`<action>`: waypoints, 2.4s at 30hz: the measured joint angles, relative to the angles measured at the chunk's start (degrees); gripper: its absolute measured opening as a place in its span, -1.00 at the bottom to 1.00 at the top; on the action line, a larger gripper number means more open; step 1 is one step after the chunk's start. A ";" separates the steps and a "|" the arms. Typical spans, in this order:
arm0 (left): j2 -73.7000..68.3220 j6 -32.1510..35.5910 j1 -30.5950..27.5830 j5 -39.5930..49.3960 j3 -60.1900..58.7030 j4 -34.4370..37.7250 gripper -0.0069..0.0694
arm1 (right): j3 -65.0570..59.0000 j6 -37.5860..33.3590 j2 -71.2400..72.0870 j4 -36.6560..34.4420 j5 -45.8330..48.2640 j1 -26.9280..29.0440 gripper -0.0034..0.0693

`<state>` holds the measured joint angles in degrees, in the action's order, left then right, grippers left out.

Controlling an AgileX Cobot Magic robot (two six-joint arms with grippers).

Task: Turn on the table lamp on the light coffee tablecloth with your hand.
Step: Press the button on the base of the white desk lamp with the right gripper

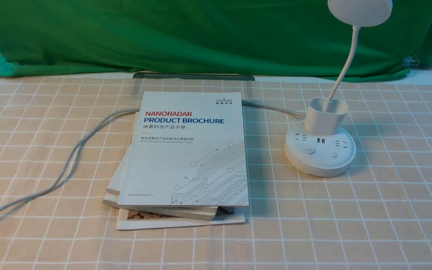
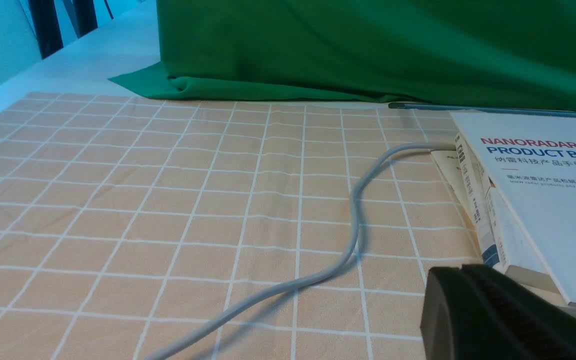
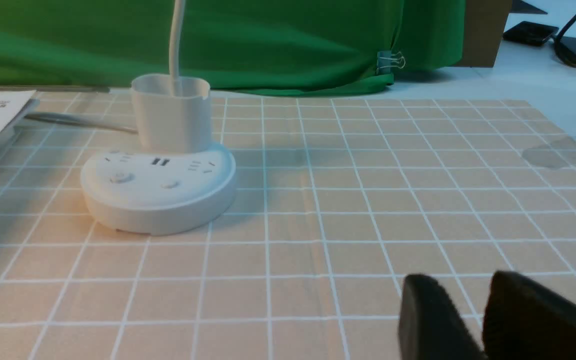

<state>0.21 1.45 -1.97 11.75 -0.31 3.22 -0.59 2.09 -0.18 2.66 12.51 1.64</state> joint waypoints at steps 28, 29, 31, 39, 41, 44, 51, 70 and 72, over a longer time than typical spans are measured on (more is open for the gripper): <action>0.00 0.00 0.00 -0.04 0.00 0.00 -0.76 | 0.00 0.00 0.00 0.00 0.00 0.00 -0.25; 0.00 0.00 0.00 -0.04 0.00 0.00 -0.76 | 0.00 0.00 0.00 0.00 0.00 0.00 -0.25; 0.00 0.00 0.00 -0.04 0.00 0.00 -0.76 | 0.00 0.00 0.00 0.00 0.00 0.00 -0.25; 0.00 0.00 0.00 -0.04 0.00 0.00 -0.76 | 0.00 0.00 0.00 0.00 0.00 0.00 -0.25; 0.00 0.00 0.00 -0.04 0.00 0.00 -0.76 | 0.00 0.00 0.00 0.00 0.00 0.00 -0.25; 0.00 0.00 0.00 0.02 0.00 0.00 -0.76 | 0.00 0.00 0.00 0.00 0.00 0.00 -0.25; 0.00 0.01 0.00 0.91 0.00 0.00 -0.76 | 0.00 0.00 0.00 0.00 0.00 0.00 -0.25; 0.00 0.01 0.00 1.02 0.00 0.00 -0.76 | 0.00 53.34 0.00 -13.04 -1.14 0.00 -0.25; 0.00 0.01 0.00 1.02 0.00 0.00 -0.76 | 0.00 49.85 0.00 -13.04 -2.72 0.00 -0.25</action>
<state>0.21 1.46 -1.97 12.77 -0.31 3.22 -0.59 51.94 -0.18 -10.38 9.80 1.64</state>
